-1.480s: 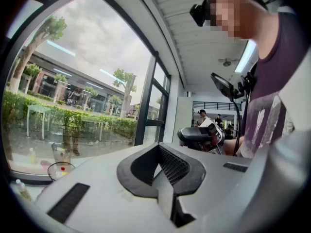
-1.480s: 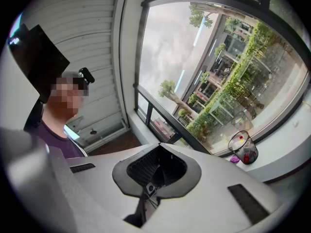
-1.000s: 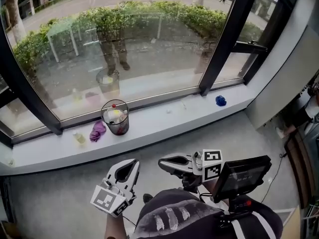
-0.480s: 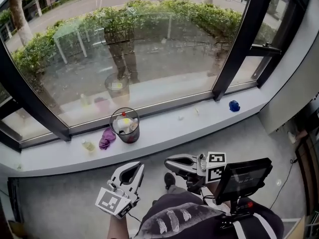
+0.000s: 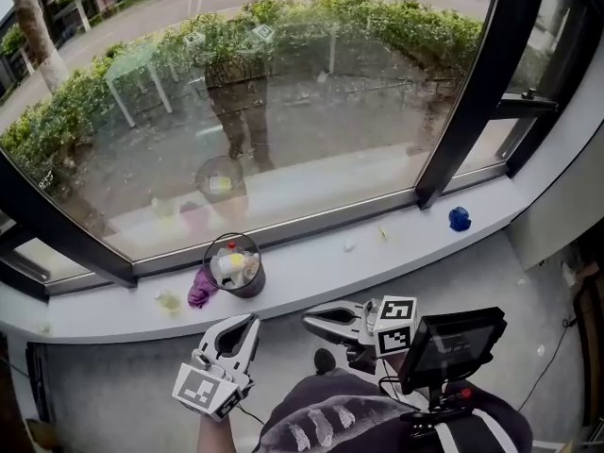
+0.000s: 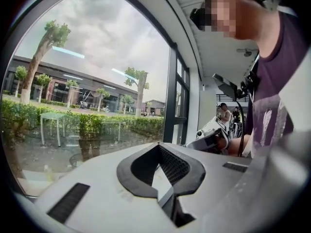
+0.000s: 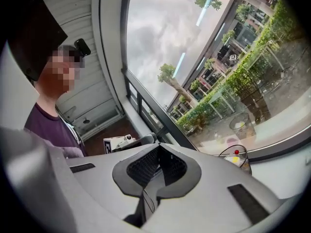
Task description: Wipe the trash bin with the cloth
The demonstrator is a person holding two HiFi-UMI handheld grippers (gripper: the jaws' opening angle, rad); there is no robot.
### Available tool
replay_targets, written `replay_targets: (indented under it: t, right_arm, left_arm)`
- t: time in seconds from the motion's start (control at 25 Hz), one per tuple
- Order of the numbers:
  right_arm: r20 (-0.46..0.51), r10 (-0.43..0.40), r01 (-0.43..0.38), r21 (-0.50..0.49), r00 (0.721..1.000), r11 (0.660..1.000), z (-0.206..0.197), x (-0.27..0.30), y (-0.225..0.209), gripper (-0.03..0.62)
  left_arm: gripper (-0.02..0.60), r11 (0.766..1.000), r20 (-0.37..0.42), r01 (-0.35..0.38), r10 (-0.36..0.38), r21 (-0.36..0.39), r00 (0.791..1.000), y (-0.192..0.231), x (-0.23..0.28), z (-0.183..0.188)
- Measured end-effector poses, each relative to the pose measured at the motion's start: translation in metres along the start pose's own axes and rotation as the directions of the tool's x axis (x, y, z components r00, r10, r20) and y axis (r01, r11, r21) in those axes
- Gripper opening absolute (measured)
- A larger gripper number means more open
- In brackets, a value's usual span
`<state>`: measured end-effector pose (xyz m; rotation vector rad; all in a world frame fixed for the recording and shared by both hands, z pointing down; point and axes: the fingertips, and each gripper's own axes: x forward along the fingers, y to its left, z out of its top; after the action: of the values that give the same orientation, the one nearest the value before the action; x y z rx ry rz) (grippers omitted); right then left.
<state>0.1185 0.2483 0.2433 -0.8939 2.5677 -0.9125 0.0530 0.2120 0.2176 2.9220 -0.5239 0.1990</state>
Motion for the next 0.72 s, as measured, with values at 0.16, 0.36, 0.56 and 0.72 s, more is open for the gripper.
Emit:
replay_targets:
  t: [0.16, 0.36, 0.56, 0.72]
  right_arm:
    - [-0.043, 0.002, -0.003, -0.018, 0.999, 1.000, 0.013, -0.007, -0.032, -0.001]
    - [-0.097, 0.006, -0.010, -0.040, 0.995, 0.999, 0.019, 0.007, -0.051, -0.002]
    - [-0.149, -0.004, -0.003, -0.047, 0.989, 0.999, 0.015, 0.040, -0.069, -0.002]
    - [-0.204, -0.043, 0.032, -0.056, 0.978, 0.998, 0.003, 0.083, -0.083, 0.000]
  left_arm:
    - [-0.003, 0.998, -0.017, -0.054, 0.054, 0.043, 0.998, 0.021, 0.024, 0.005]
    - [-0.003, 0.990, -0.040, -0.118, 0.121, 0.071, 0.992, 0.055, 0.030, 0.006]
    - [-0.003, 0.983, -0.032, -0.159, 0.162, 0.086, 0.986, 0.101, 0.022, -0.002]
    - [-0.003, 0.987, -0.037, -0.151, 0.153, 0.051, 0.988, 0.145, 0.005, -0.021]
